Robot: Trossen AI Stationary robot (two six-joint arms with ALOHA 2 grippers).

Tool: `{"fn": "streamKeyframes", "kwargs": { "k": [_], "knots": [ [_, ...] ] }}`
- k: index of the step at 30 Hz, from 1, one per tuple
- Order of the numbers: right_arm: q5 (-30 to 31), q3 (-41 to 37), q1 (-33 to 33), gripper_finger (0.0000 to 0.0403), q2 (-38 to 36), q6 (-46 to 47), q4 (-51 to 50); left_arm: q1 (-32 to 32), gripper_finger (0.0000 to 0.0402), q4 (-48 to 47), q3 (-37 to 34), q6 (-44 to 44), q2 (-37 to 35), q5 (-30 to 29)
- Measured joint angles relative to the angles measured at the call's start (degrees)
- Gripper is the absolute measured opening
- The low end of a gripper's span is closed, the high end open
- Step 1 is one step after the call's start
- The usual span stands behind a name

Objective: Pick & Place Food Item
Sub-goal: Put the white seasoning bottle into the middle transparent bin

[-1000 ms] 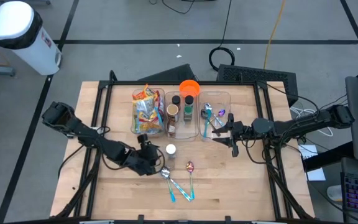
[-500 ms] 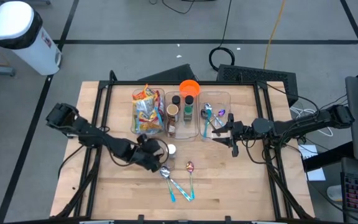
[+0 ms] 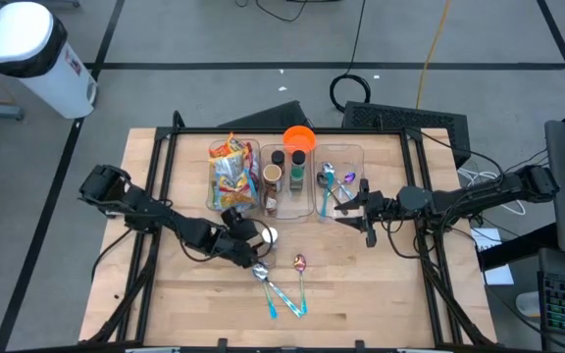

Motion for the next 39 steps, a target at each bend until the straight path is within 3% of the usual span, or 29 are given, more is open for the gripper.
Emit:
{"fn": "streamKeyframes", "kwargs": {
  "k": [15,20,39],
  "knots": [
    [-0.01,-0.02,0.00,0.0144,0.59,0.00,0.47,0.63,0.0306,22.62,0.00,16.40,7.15,1.54],
    [-0.01,-0.02,0.00,0.0144,0.59,0.00,0.50,1.21,0.0299,25.85,-0.04,18.21,7.20,6.88],
    [-0.01,-0.02,0.00,0.0144,0.59,-0.01,0.89,4.61,0.0300,29.88,-0.04,21.97,7.20,7.37]
  ]
}}
